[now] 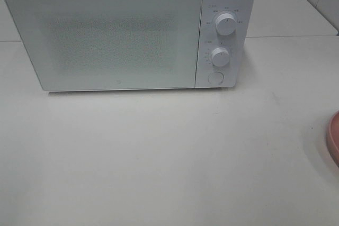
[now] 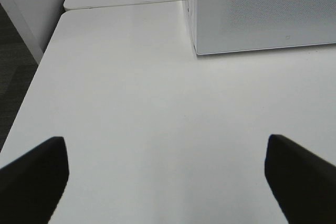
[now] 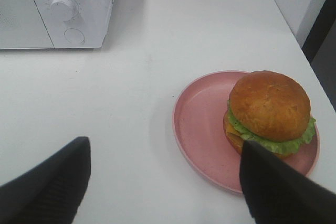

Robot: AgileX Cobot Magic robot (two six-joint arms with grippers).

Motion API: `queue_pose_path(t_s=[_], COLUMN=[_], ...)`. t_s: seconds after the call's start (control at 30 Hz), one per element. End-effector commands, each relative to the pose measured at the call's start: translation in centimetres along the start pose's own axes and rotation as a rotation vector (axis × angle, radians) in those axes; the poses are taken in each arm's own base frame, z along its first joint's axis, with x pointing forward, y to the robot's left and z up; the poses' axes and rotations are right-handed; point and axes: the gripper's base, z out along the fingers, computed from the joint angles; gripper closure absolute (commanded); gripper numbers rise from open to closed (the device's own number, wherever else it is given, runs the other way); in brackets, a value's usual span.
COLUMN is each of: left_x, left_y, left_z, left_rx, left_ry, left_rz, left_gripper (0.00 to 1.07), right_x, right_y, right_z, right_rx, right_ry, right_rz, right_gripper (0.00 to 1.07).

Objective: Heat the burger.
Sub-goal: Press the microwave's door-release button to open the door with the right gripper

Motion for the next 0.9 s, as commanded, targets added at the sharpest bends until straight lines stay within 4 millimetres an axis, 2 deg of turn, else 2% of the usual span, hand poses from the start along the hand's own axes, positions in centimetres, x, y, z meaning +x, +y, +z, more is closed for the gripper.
queue_pose_path(t_s=[0.03,0.53,0.73,0.9], left_x=[0.1,0.1,0.1,0.1], left_y=[0.0,0.0,0.0,0.0], left_z=[-0.2,-0.2,-0.2,-0.2], left_rx=[0.005,0.005,0.005,0.005], left_ry=[-0.03,-0.03,-0.03,-0.03], left_rz=[-0.003,-0.003,-0.003,-0.003], left_gripper=[0.12,0.12,0.12,0.12], right_x=[0.1,0.0,-0.4,-1.6], right_y=[0.0,0.0,-0.1,0.0], right_z=[-0.3,-0.4,-0.7,-0.7], right_rx=[0.002,0.003,0.003,0.001], right_ry=[-0.033,-0.04,-0.065,-0.071], right_rz=[0.007,0.007,0.007,0.005], right_gripper=[0.32,0.32,0.32,0.32])
